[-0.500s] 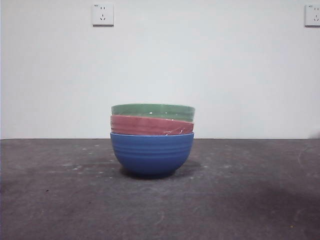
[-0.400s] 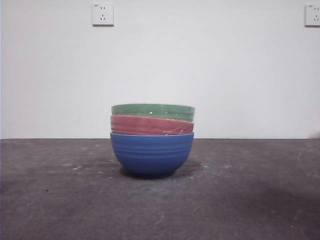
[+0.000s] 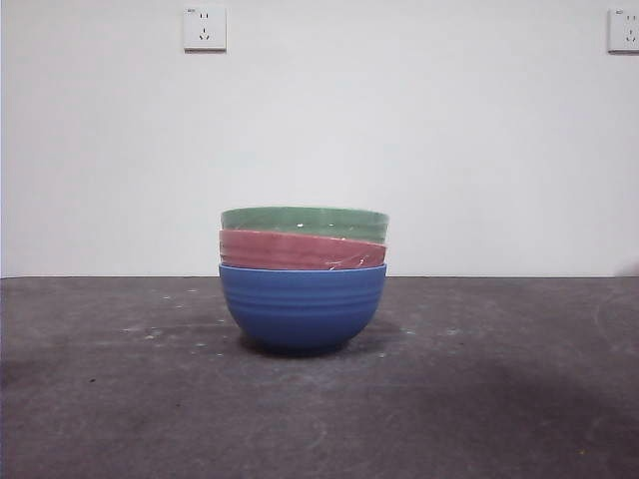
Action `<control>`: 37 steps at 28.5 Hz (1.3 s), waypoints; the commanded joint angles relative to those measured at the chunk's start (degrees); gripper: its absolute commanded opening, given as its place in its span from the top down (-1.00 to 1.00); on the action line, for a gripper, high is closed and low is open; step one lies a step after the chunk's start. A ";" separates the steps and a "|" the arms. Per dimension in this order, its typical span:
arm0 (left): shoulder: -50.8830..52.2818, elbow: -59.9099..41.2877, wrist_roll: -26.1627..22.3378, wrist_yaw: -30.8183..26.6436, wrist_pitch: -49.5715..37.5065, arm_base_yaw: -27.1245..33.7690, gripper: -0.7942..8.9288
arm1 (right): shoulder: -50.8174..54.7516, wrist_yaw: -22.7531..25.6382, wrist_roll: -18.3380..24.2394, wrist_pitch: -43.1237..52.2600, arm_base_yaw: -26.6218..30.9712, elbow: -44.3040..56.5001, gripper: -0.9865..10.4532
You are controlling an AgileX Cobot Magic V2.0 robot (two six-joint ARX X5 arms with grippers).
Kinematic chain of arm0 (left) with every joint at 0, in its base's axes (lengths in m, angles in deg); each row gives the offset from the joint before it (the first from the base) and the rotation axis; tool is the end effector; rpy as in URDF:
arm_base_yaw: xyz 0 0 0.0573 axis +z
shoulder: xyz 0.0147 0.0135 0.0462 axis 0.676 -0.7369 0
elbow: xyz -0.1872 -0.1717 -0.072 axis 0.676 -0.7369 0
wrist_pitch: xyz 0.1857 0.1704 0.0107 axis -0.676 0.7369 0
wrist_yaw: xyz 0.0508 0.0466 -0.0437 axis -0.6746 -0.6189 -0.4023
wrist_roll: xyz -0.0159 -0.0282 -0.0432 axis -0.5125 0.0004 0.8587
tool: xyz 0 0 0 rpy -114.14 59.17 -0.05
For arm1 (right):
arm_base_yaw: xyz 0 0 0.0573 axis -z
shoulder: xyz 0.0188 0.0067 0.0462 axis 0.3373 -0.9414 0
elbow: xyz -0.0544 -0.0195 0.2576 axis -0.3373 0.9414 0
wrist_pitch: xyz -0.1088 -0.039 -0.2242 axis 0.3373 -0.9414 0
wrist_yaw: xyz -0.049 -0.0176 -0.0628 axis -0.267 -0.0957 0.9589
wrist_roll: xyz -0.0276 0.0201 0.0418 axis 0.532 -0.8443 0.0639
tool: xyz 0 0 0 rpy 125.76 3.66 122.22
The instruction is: Pick up the green bowl on the top,put the green bowl on the left,pick up the red bowl in the middle,put the red bowl on the right
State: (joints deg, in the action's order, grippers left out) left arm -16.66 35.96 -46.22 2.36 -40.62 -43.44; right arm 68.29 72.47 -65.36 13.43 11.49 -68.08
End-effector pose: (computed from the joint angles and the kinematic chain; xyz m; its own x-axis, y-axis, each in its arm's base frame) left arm 0.0840 -0.0124 0.1903 0.9110 -0.3996 -0.1022 0.2905 0.7976 -0.5286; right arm 0.0902 0.0152 0.2046 0.9472 0.2164 -0.2365 -0.0868 0.8834 0.4606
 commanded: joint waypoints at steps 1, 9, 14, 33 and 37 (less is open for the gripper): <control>-1.88 2.54 0.13 -0.04 0.55 0.13 0.85 | -4.02 -0.46 1.49 -1.16 -0.09 -4.98 0.85; -13.16 13.51 -8.31 3.37 0.42 0.11 0.85 | -17.90 -5.14 9.79 -5.77 -0.09 -20.20 0.84; -21.94 22.21 -13.07 4.94 2.08 0.11 0.85 | -26.12 -8.26 17.51 -9.75 -0.09 -28.83 0.84; -57.07 49.03 -37.16 16.11 24.81 -8.24 0.11 | -44.92 -22.18 33.99 -18.56 -0.09 -40.28 0.38; -63.28 52.04 -36.15 10.14 23.63 -16.79 0.12 | -46.12 -22.23 33.48 -18.45 -0.11 -40.28 0.38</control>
State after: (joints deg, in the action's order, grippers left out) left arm -79.85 87.96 -82.11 12.57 -16.62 -59.79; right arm 22.33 50.50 -32.12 -5.21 11.49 -108.21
